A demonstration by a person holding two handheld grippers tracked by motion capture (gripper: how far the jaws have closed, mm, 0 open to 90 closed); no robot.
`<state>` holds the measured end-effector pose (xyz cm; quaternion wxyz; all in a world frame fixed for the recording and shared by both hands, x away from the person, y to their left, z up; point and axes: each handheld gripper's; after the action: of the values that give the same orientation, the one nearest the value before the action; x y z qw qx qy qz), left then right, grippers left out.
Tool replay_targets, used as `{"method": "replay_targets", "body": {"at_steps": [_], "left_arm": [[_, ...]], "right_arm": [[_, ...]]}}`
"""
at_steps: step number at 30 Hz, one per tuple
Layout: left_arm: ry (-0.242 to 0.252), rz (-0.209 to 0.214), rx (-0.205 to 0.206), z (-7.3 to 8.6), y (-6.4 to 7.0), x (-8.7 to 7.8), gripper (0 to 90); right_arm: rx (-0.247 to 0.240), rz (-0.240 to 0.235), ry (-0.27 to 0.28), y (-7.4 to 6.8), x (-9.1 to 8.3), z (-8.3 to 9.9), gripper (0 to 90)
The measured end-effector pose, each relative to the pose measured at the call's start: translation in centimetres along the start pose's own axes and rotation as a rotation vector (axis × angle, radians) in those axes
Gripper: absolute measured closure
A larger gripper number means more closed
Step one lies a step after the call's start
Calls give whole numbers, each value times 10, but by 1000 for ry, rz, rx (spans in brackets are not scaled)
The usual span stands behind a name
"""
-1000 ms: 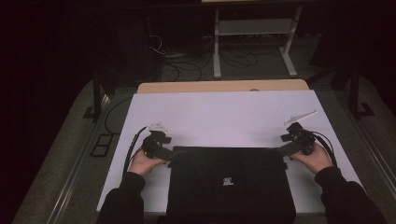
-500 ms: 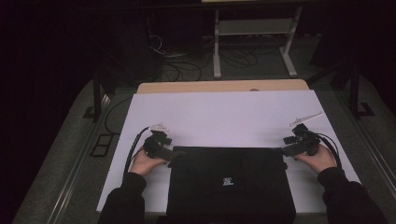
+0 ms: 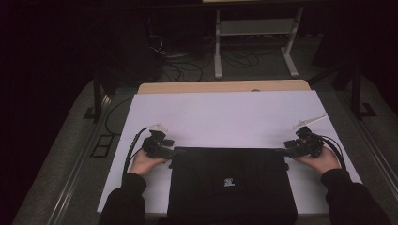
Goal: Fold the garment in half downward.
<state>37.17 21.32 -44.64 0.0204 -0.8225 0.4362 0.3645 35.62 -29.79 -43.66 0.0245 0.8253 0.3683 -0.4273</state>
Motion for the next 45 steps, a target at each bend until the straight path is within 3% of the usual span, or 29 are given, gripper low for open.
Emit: {"method": "replay_targets", "body": {"at_steps": [4, 6, 12, 16, 19, 22, 25, 28, 32, 36, 39, 45], "left_arm": [[-7, -7, 19, 0, 1, -1, 254], [-13, 2, 33, 1, 2, -2, 335], [-35, 2, 52, 0, 5, -1, 474], [-35, -18, 52, 0, 5, -2, 596], [-50, -54, 79, 0, 7, -2, 699], [-72, -53, 94, -1, 9, -2, 843], [-74, -64, 87, -2, 11, -2, 852], [-81, -103, 120, -3, 15, -4, 859], [-53, -148, 144, -7, 20, -8, 862], [-55, -156, 142, -9, 21, -11, 863], [-31, -167, 132, -10, 20, -14, 862], [-13, -208, 156, -15, 22, -19, 862]], "right_arm": [[-15, -6, -6, -2, 1, 0, 377], [-18, -2, -7, -3, 3, 0, 420], [-1, -7, -7, -2, 6, 0, 509], [13, 0, -3, -1, 6, 0, 605], [12, 8, -4, -1, 7, 1, 712], [5, 15, -15, -3, 8, 1, 830], [9, 15, -17, -3, 8, 0, 842], [15, 17, -20, -4, 7, 0, 854], [8, 42, -14, -8, 7, -2, 859], [-4, 61, 5, -12, 5, -5, 862], [-17, 80, 27, -15, 2, -7, 862], [-28, 117, 49, -18, 0, -12, 863]]}}
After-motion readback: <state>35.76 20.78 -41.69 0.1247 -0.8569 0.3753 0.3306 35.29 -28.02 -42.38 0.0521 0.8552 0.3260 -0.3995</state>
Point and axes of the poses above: each handheld gripper's, and its own axes: x roughly forward along the jaws, z roughly out of its underside, y roughly to its right, and after that the axes turned 5 degrees about y, right-handed
